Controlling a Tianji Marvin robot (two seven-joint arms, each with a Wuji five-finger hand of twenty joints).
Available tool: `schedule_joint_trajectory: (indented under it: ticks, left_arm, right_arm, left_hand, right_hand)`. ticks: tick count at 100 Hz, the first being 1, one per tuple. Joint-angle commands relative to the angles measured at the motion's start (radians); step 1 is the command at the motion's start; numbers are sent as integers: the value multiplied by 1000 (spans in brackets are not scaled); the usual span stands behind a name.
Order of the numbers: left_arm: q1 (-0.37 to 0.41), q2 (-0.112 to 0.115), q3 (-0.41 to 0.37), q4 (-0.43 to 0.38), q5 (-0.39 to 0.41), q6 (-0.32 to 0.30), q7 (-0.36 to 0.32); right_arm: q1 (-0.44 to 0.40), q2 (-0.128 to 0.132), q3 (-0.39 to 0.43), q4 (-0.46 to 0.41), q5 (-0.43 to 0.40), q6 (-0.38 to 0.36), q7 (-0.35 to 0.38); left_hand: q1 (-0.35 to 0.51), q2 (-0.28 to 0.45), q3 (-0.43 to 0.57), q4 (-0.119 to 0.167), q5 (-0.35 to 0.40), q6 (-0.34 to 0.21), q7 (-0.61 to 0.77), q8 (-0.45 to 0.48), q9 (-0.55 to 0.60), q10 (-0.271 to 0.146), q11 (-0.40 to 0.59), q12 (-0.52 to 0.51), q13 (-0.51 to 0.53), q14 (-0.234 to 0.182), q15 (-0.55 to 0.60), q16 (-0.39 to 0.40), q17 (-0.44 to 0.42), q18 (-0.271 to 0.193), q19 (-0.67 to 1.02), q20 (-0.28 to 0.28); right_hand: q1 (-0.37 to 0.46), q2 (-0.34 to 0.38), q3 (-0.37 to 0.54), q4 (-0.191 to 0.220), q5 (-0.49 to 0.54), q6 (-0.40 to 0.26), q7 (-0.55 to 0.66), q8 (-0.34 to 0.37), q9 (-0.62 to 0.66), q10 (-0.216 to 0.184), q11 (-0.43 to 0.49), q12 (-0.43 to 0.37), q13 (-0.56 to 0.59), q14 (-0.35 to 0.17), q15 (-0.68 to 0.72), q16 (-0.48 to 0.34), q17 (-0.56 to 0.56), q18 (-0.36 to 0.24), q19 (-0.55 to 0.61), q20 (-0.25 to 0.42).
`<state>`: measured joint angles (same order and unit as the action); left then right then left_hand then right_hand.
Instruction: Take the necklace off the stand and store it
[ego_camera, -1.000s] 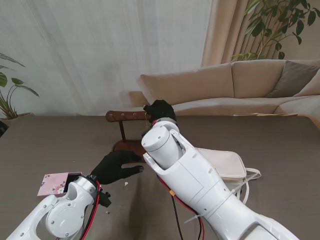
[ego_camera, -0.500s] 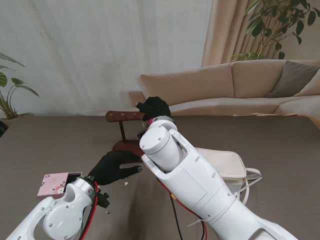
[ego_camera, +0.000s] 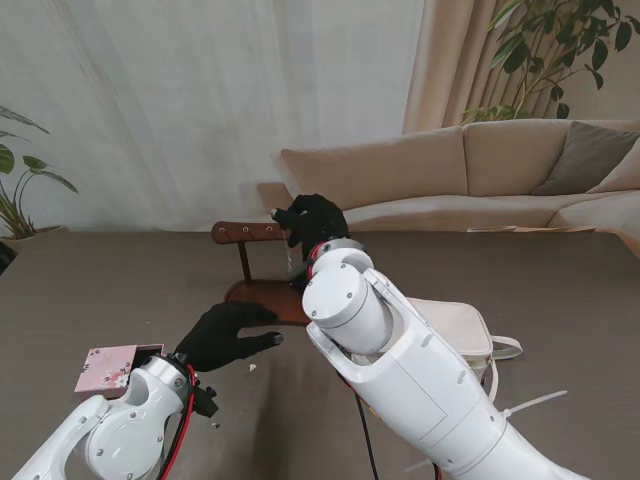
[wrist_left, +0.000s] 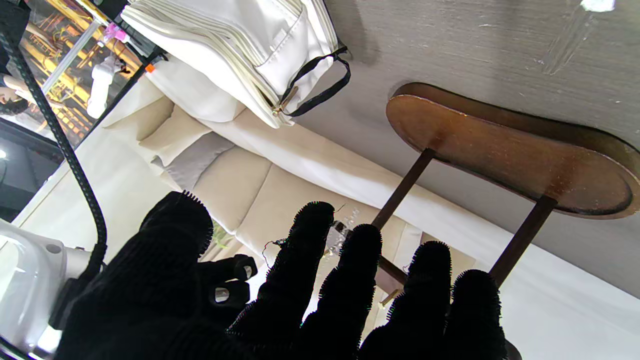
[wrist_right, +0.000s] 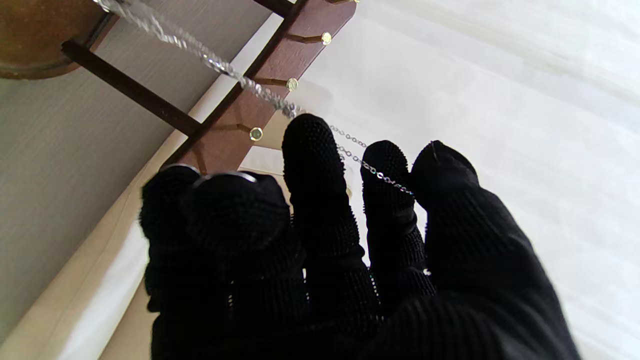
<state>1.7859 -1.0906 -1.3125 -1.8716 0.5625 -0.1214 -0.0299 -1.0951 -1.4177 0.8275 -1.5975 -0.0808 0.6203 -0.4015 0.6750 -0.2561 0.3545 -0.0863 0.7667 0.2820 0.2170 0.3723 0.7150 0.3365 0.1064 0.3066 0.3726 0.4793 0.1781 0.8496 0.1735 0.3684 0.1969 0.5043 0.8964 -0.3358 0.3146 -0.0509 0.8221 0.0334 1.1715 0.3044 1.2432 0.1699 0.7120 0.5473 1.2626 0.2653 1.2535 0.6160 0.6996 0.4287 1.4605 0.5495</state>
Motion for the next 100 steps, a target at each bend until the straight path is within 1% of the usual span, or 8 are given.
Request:
schedule_joint_trajectory:
  ticks: [1,27,46,61,78,80,88,100]
  left_arm:
    - [-3,-3,2,-1,-3,4,-23]
    - [-13,-1,9,4,-8,9,-34]
    - [-20,-1,14,8,-11,13,-39]
    - [-22,1,16,9,-5,18,-44]
    - [-28,4,23,12,9,29,-58]
    - [-29,5,24,13,11,30,-59]
    - [-33,6,27,14,14,35,-63]
    - [-30,7,23,12,30,38,-66]
  right_arm:
    - [-19,19,8,-31,-1,-14,12]
    - [-83,89,40,-129,-69,-71,108]
    - [-136,130,67,-178,-101,-135,164]
    - [-174,161,88,-199,-132,-196,213]
    - [-212,195,113,-209,-162,-269,276]
    - [-216,198,116,-210,-163,-276,281]
    - [-232,207,128,-214,-164,-306,299]
    - [-252,221,142,-222,-178,-343,325]
  left_hand:
    - [21,50,-20,46,17,-15,6,8,4,6,1,4,17,13,-7,-10,-1,-2,2,12]
    - [20,51,-20,46,16,-15,6,8,4,7,1,4,17,13,-7,-10,-1,-1,2,12]
    - [21,50,-19,46,16,-16,5,8,4,7,1,4,17,13,-6,-8,-2,-2,2,12]
    - [21,50,-19,46,14,-16,5,7,3,6,1,4,16,14,-6,-8,-2,-2,2,12]
    - [19,50,-19,45,0,-20,-2,5,0,5,0,4,16,10,-7,-8,-1,-3,2,12]
    - [20,50,-18,45,-3,-20,-4,4,0,5,0,4,16,11,-7,-8,-1,-3,2,12]
    - [20,49,-18,45,-8,-21,-6,3,-4,3,-1,4,13,9,-8,-8,-3,-5,1,12]
    - [20,49,-18,45,-21,-25,-12,1,-11,3,-3,3,7,7,-9,-9,-6,-8,0,11]
  right_hand:
    - [39,-20,-31,-22,19,-5,0,19,36,-19,-11,16,38,-15,23,15,170,23,65,-23]
    - [35,-21,-27,-20,24,-4,-1,24,41,-19,-7,20,39,-21,27,17,173,19,67,-22]
    - [30,-23,-22,-20,28,-7,-2,27,45,-21,-5,24,39,-24,29,19,175,19,66,-22]
    - [25,-25,-16,-19,33,-7,-4,28,50,-22,-5,26,40,-29,32,21,180,15,66,-22]
    - [16,-25,-7,-19,37,-11,-6,31,54,-26,-7,27,40,-34,34,22,183,13,66,-23]
    - [15,-26,-5,-19,36,-11,-7,32,54,-27,-7,28,40,-41,34,22,183,12,66,-23]
    - [14,-28,-1,-20,36,-13,-7,33,54,-26,-8,29,40,-35,34,23,184,10,66,-23]
    - [8,-26,3,-21,35,-16,-8,34,54,-29,-9,30,41,-41,34,23,185,8,67,-24]
